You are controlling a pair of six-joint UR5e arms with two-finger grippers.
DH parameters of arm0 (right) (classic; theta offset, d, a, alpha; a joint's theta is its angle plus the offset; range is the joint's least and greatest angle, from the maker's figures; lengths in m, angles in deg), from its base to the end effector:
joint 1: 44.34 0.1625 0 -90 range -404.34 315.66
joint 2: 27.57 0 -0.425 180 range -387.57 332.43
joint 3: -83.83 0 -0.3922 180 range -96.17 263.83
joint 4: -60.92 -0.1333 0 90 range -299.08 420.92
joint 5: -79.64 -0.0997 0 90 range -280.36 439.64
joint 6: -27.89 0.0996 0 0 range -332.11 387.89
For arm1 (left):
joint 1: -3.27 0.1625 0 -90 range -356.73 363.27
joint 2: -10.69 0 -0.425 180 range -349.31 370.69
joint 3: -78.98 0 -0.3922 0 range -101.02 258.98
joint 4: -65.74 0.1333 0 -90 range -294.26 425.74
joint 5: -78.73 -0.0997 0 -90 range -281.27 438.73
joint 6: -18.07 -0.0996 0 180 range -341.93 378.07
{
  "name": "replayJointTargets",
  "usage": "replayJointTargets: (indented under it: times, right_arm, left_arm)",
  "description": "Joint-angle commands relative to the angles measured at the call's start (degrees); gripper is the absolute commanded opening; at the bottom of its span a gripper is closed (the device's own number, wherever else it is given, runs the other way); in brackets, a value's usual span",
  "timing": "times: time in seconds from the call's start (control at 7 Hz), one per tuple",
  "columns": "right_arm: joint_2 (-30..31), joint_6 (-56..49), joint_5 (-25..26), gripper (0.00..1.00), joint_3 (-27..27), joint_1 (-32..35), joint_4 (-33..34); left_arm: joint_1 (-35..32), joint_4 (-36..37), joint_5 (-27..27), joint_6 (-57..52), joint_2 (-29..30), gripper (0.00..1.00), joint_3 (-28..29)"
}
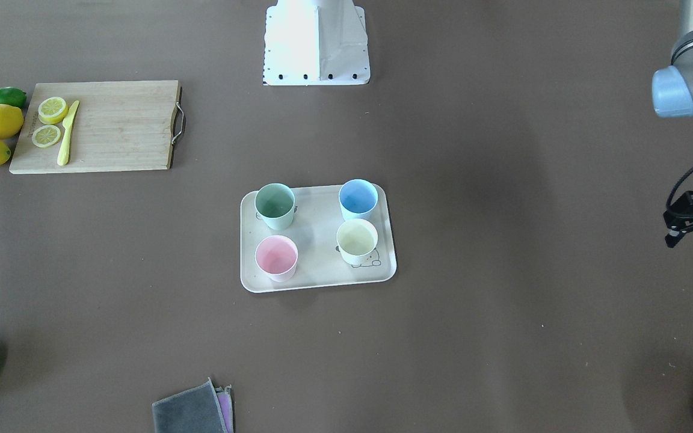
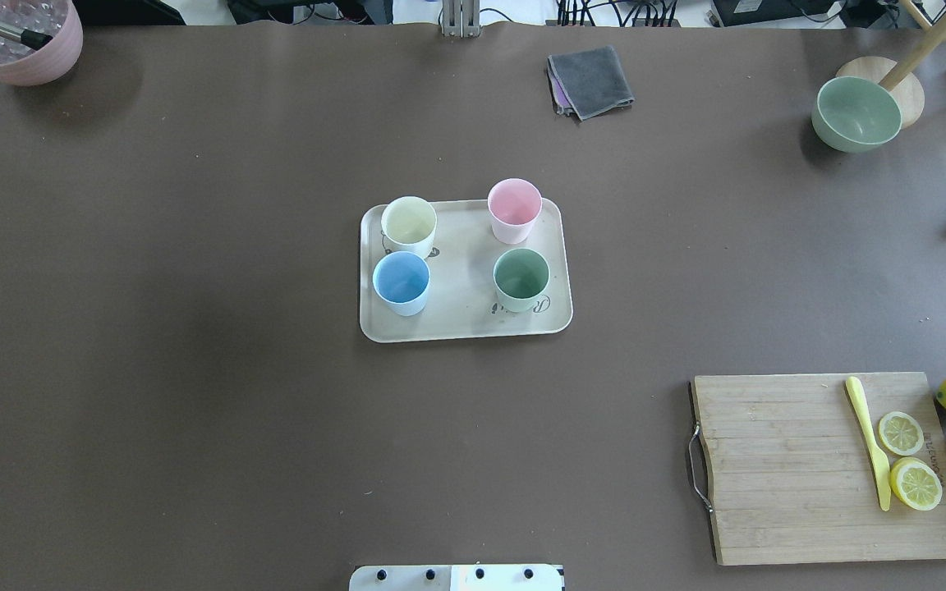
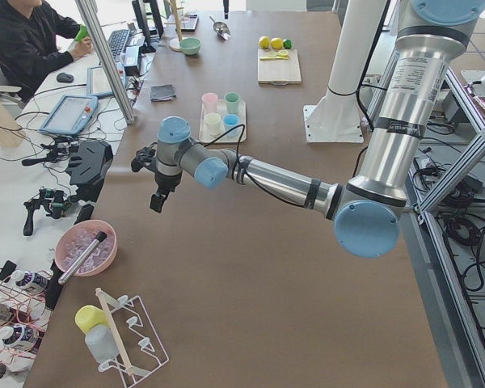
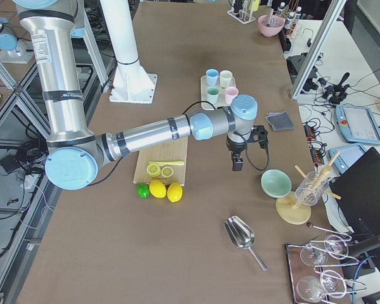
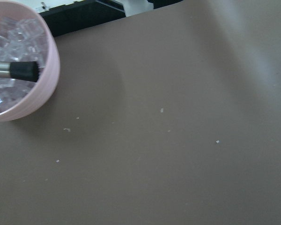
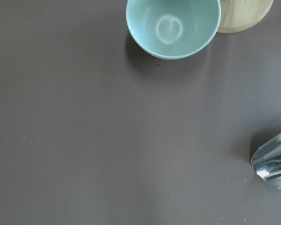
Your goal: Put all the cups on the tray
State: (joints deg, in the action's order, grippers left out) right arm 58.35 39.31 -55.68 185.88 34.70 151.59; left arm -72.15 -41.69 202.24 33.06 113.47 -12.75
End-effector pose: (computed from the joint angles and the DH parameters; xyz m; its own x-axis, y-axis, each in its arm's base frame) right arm -0.0379 -0.5241 0.5184 0.6776 -0.1261 0.7245 0.0501 0.9908 0.1256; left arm 0.0758 -0.6026 0.4964 0.7637 0.2634 -0.5894 -0.0167 0.9207 0.3899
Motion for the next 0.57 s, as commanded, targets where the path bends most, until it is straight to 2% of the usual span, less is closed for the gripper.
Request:
replayJointTargets:
  times: [0.0,0.29,0.43]
  right_arm:
    - [6.95,-11.18,-0.56,1.0,1.06,2.35,-0.06]
    - [11.61,-13.96,-0.82,1.0,0.26,6.12,-0.24]
    - [11.02,-13.88,-0.39,1.0,-1.04,6.74,0.2]
  left_arm:
    - [-6.99,5.02,6.35,-8.28,-2.92,0.98,0.23]
    - [-10.08,6.35,6.57,-10.78,-6.7,0.98,0.58]
    - [-11.57,7.23,6.57,-10.87,-7.05,0.98,0.59]
